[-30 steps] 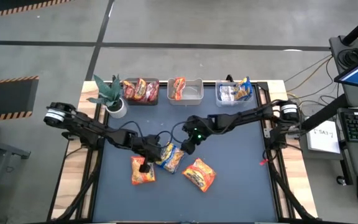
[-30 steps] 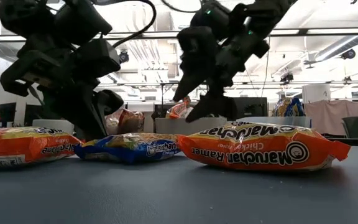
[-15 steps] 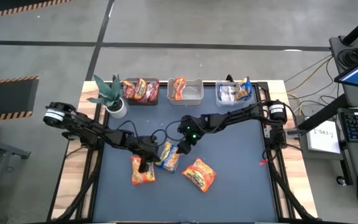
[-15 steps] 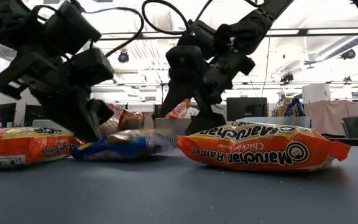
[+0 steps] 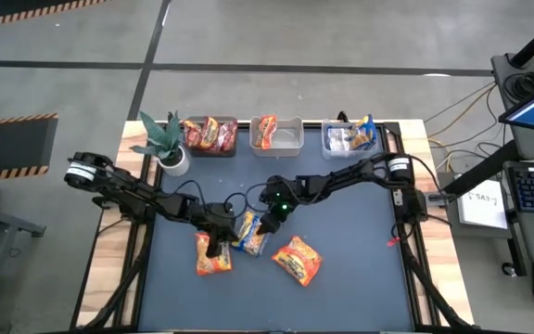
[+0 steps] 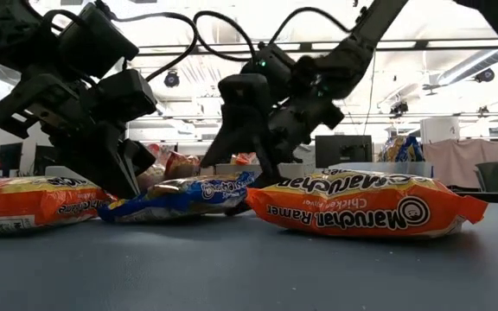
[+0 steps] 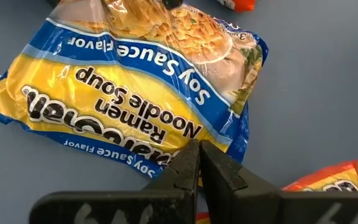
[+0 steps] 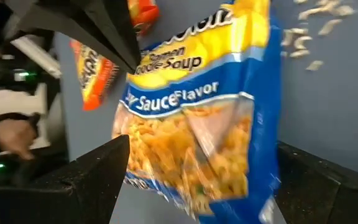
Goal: Sort Maruchan noodles
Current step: Put the red noodle pack into the transparent black bin Put the blue noodle pack into the transparent white bin
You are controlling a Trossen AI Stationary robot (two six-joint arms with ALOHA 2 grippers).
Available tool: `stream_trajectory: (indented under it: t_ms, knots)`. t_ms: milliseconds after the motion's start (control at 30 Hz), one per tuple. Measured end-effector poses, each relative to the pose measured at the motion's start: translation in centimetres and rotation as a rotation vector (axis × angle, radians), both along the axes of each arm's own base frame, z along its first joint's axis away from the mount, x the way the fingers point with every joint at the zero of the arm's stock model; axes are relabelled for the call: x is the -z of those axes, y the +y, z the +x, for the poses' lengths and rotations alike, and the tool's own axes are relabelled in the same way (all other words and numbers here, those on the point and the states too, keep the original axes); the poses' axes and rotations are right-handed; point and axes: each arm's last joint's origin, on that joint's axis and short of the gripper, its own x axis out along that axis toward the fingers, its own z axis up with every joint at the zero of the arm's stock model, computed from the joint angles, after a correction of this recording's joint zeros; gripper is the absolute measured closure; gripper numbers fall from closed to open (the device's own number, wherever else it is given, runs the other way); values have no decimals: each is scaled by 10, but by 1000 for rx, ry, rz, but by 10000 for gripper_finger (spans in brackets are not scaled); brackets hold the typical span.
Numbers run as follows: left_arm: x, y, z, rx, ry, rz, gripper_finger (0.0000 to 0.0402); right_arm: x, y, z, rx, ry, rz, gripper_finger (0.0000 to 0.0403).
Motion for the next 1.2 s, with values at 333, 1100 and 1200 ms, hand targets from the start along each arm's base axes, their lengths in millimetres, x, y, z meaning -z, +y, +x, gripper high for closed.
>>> stream_trajectory:
  t_ms: [333, 1100, 1200]
  knots:
    - [0, 0, 0, -5, -3, 0, 402, 7, -3, 8, -17, -56, 114, 82]
    - [-17, 0, -1, 11, -27, 25, 402, 2, -5, 7, -60, -106, 59, 286]
    - [-28, 2, -6, 19, -33, 41, 402, -1, -10, 6, -67, -124, 47, 291]
